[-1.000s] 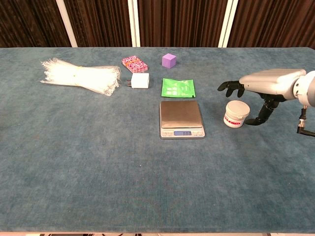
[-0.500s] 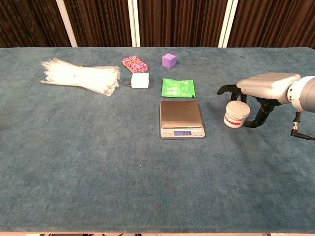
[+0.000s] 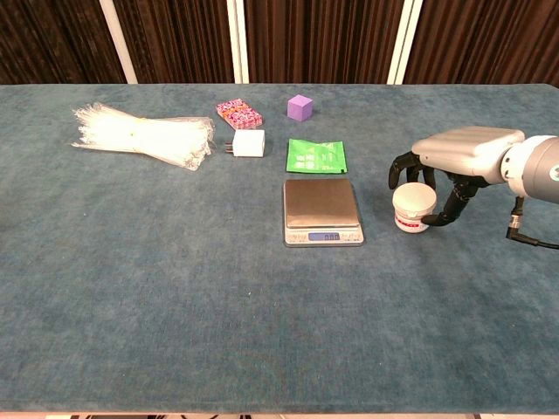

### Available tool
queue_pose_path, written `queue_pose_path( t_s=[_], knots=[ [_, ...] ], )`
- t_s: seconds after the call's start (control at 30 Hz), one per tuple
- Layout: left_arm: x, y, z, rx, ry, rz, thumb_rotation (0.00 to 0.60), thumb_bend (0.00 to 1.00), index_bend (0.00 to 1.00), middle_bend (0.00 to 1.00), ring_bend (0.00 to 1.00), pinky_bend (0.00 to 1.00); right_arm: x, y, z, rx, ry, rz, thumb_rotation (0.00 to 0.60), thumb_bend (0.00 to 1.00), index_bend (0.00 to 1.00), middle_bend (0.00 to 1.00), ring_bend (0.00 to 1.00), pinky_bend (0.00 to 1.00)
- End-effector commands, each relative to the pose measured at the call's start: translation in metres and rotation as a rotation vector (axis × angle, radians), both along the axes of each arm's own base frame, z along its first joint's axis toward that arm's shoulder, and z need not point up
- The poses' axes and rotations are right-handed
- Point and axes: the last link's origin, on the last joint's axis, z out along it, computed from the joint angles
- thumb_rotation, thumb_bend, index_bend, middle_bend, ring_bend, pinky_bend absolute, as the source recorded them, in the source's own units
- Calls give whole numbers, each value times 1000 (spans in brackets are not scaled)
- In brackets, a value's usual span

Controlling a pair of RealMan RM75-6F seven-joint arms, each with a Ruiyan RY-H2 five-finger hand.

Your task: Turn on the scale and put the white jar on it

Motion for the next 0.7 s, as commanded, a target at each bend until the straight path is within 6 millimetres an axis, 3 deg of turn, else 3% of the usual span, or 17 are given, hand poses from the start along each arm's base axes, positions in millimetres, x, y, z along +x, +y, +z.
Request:
queue_pose_path(
  t_s=[0.03, 0.53, 0.7],
  knots=[
    [0, 0, 0, -1, 0, 0, 600, 118, 0, 0, 0, 0, 4, -1, 1, 0, -7, 2, 600, 386, 336, 516, 412, 89],
    [-2, -1, 4, 6, -11, 3, 600, 117, 0, 0, 0, 0, 13, -8, -1, 17, -21, -24, 600, 386, 409, 520, 420, 89],
    [-1, 0, 3, 6, -12, 1, 600, 118, 0, 0, 0, 0, 27, -12, 2, 16, -56, -8, 600, 386, 422, 521, 421, 89]
  ],
)
